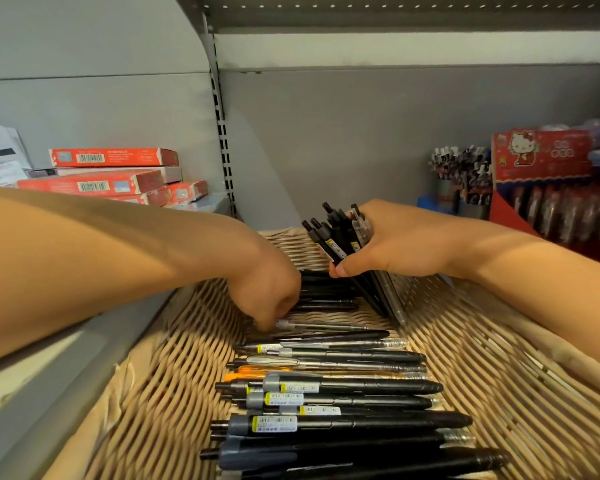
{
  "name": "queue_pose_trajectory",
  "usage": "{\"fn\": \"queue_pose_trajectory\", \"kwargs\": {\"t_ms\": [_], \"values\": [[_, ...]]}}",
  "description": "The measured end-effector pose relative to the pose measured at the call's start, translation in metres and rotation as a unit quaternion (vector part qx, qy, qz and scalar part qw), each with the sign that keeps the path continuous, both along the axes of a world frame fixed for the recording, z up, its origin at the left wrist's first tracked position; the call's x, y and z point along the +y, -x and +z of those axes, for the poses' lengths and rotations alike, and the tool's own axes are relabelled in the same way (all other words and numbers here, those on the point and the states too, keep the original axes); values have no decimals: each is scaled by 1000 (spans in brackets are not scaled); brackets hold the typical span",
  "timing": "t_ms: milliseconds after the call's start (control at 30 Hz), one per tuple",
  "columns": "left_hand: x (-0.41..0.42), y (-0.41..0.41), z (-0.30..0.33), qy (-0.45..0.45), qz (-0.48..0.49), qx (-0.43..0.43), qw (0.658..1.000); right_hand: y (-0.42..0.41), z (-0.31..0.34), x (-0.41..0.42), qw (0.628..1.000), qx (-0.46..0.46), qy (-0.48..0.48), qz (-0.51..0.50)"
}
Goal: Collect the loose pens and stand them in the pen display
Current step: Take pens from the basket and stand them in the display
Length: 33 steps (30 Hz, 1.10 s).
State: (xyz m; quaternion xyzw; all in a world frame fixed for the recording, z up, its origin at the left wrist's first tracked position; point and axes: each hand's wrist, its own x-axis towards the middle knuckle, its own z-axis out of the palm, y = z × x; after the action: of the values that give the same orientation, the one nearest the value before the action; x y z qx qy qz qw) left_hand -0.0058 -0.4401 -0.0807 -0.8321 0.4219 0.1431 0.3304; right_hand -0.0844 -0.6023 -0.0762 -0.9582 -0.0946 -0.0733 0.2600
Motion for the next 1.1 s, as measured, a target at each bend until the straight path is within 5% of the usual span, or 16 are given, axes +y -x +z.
{"fn": "queue_pose_trajectory", "kwargs": {"t_ms": [100, 200, 267, 500, 667, 900, 1100], "values": [[1, -4, 11, 189, 16, 41, 981, -2, 0, 1, 1000, 0, -15, 6], [0, -5, 23, 416, 26, 115, 902, -4, 0, 1, 999, -17, -27, -3], [1, -4, 24, 490, 50, 165, 855, -5, 0, 1, 999, -27, -38, -20], [9, 3, 27, 621, 122, 244, 735, -2, 0, -1, 994, -54, -87, -35], [10, 15, 32, 644, 107, 271, 707, 3, -1, -2, 995, -46, -87, -2], [14, 45, 63, 675, 76, 139, 721, 15, 17, 12, 977, -97, -191, 8], [70, 75, 100, 787, 36, 78, 611, 43, 64, 80, 944, -144, -296, 5]]}}
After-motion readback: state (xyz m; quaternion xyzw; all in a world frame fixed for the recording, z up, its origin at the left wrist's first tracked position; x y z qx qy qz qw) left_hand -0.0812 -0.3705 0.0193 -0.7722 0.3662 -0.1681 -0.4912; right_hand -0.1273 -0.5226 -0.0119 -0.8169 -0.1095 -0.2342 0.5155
